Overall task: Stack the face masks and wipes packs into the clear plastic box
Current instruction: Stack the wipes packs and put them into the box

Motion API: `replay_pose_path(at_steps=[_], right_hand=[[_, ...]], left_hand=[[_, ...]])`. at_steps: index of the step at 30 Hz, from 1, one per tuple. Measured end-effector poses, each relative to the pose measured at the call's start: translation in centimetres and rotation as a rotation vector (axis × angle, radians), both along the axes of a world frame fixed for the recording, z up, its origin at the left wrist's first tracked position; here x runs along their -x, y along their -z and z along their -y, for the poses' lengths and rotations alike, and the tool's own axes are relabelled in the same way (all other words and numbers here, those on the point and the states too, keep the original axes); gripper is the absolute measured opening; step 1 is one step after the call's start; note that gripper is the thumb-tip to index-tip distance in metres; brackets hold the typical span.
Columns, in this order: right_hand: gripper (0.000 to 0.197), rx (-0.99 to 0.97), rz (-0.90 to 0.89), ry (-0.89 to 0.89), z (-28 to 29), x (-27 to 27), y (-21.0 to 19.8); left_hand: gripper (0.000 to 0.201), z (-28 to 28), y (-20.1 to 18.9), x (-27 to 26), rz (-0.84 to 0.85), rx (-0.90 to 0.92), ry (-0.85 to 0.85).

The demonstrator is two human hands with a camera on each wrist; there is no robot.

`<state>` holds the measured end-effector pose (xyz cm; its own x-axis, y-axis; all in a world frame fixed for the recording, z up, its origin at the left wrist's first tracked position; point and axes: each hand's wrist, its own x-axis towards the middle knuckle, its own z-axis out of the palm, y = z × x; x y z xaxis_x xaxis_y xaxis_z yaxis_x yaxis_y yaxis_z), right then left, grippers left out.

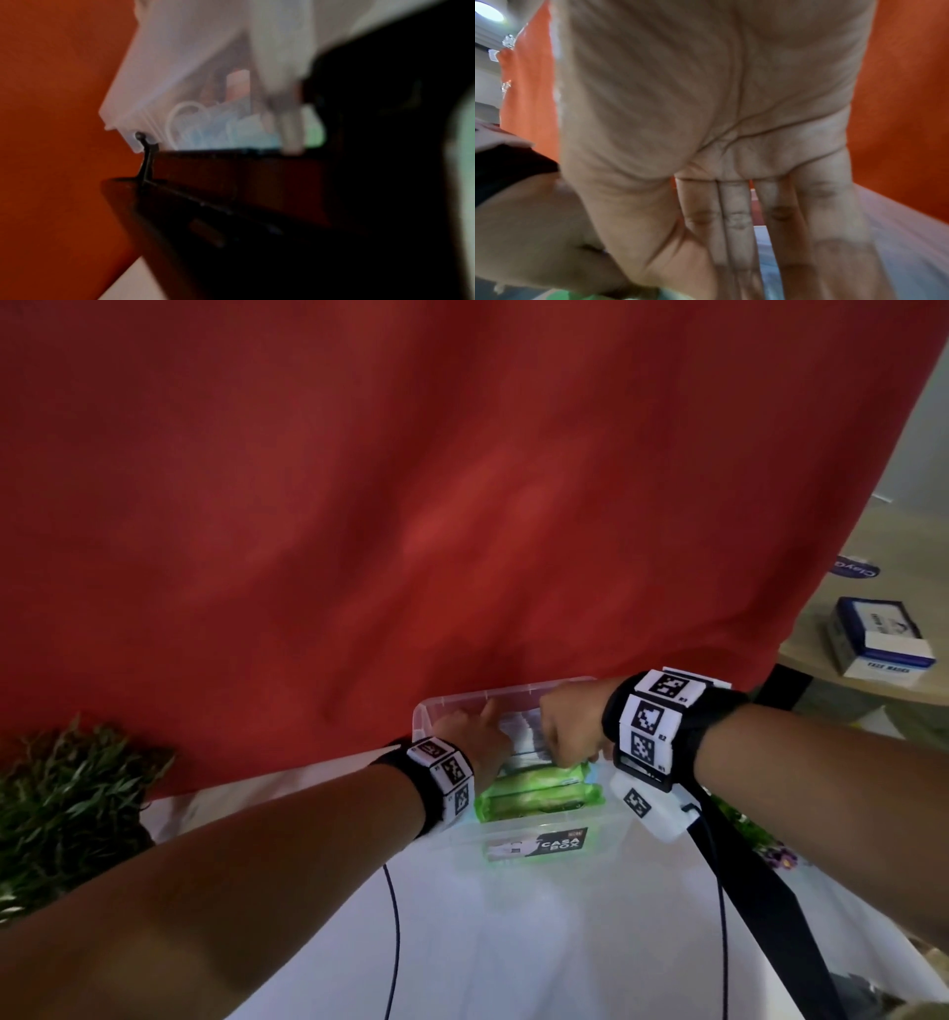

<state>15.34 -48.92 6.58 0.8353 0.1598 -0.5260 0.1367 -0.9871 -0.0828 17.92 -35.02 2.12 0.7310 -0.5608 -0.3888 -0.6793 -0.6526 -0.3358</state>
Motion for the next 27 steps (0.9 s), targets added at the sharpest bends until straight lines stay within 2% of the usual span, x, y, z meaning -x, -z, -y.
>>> replay_pose_path(at_steps=[3,4,7,11,16,19,21,23,26,27], right_hand=[[0.010,-0.010,-0.019,0.007,0.1,0.1,-0.4],[0.009,-0.010,-0.020,0.007,0.1,0.2,-0.5],[0.010,0.039,0.000,-0.008,0.0,0.2,-0.8],[0.030,0.082,0.081,-0.048,-0.5,0.3,-0.5],[0.023,0.135,0.202,-0.088,-0.7,0.2,-0.2],[0.019,0.158,0.243,-0.093,-0.9,0.5,-0.3],[0.024,0.181,0.289,-0.095,-1.0,0.9,-0.3],[0.020,0.190,0.338,-0.085,-1.2,1.3,-0.3],[0.020,0.158,0.357,-0.048,-1.2,2.3,-0.5],[0.022,0.159,0.311,-0.033,-1.3,2.5,-0.5]], left_hand=[[0.035,-0.7,0.9,-0.9,-0.020,0.138,-0.049],[0.036,-1.0,1.2,-1.3,-0.039,0.198,-0.076],[0.038,-1.5,1.7,-1.8,-0.087,0.291,-0.124],[0.030,-1.9,1.6,-1.7,-0.102,0.335,-0.098],[0.027,-2.3,2.0,-1.9,-0.120,0.416,-0.158],[0.038,-2.1,1.7,-0.9,-0.083,0.355,-0.160],[0.052,-2.1,1.2,0.0,0.021,0.298,-0.075],[0.059,-2.0,0.7,1.0,0.106,0.288,-0.041],[0.078,-2.5,1.2,1.8,0.027,0.208,-0.115],[0.083,-2.7,1.5,1.9,-0.026,0.189,-0.161]])
